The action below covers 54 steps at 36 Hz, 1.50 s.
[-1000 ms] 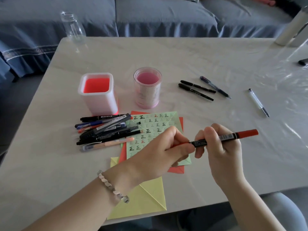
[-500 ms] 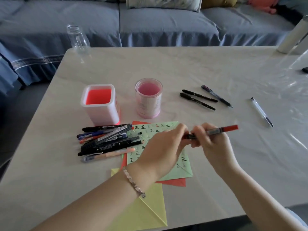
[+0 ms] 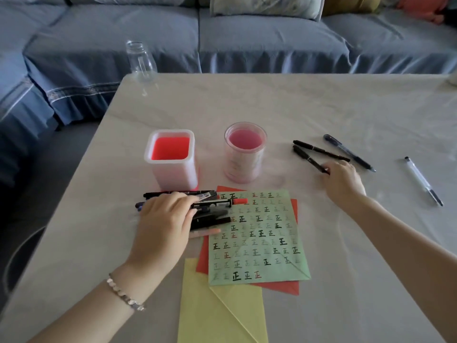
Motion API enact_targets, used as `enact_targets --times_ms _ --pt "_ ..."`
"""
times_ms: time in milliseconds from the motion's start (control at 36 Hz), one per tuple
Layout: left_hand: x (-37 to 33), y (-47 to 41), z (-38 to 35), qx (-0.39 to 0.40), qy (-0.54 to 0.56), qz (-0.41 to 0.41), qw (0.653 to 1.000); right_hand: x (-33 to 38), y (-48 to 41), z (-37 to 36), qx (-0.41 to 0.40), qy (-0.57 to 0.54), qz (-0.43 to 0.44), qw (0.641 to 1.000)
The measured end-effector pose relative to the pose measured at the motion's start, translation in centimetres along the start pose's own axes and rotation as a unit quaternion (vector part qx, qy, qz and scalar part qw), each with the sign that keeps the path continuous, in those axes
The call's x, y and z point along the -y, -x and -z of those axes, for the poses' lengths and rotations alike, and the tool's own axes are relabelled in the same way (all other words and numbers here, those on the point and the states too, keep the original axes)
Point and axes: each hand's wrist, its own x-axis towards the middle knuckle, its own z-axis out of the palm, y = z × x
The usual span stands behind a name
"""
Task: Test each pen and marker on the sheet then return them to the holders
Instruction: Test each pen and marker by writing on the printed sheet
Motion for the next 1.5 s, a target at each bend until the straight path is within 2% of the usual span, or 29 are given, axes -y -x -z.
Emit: enact_targets --times_ms 83,194,333,417,472,583,667,750,806,889,944,1083,1167,1250,1444,1500 --pt "1.8 0.3 -0.1 -0.027 -0.033 0.025 0.999 0.4 2.3 0.3 0.000 -0.066 0.000 0.998" --pt "3.2 0.6 -0.3 -0.009 -0.056 0.040 0.998 1.0 6.3 1.6 -0.008 -0.130 0.051 0.990" --pt "2.0 0.6 0.0 0.005 -0.006 0.039 0.999 2.8 11.5 4.1 0.030 -0.196 0.092 0.976" --pt "-0.2 0.4 0.5 0.002 0.058 0.000 0.998 4.1 14.0 5.7 0.092 -0.218 0.126 0.963" --pt "-1.8 0.5 0.9 0.008 0.107 -0.055 0.993 4.8 15.3 6.3 0.121 -0.218 0.152 0.956" --pt "-4.6 1.0 1.0 0.039 0.127 -0.165 0.977 5.8 17.1 6.6 0.159 -0.231 0.181 0.943" --pt "-5.9 1.2 0.9 0.059 0.145 -0.184 0.970 6.5 17.7 6.9 0.195 -0.339 0.141 0.909" --pt "-6.6 1.5 1.0 0.077 0.191 -0.163 0.965 7.3 18.1 7.3 0.170 -0.513 0.065 0.839" --pt "-7.1 1.7 1.1 0.097 0.210 -0.158 0.960 7.8 18.4 7.1 0.150 -0.575 0.032 0.804" --pt "-7.9 2.0 1.2 0.142 0.250 -0.135 0.948 8.9 19.0 6.1 0.152 -0.583 0.023 0.798" --pt "-8.3 2.0 1.2 0.166 0.265 -0.137 0.940 9.7 19.2 5.2 0.149 -0.569 0.017 0.808" --pt "-9.2 2.4 1.8 0.201 0.311 -0.132 0.919 10.5 19.4 3.5 0.070 -0.547 -0.017 0.834" --pt "-9.2 2.5 2.0 0.191 0.320 -0.123 0.920 10.4 19.6 3.2 0.068 -0.566 -0.027 0.821" --pt "-9.2 2.5 2.2 0.200 0.358 -0.113 0.905 10.2 19.8 3.2 0.071 -0.573 -0.021 0.816" --pt "-9.6 2.4 2.7 0.279 0.428 -0.099 0.854 9.0 20.2 3.5 0.109 -0.616 0.029 0.780" --pt "-9.7 2.3 3.0 0.303 0.424 -0.079 0.850 8.5 20.4 3.3 0.124 -0.619 0.039 0.775"
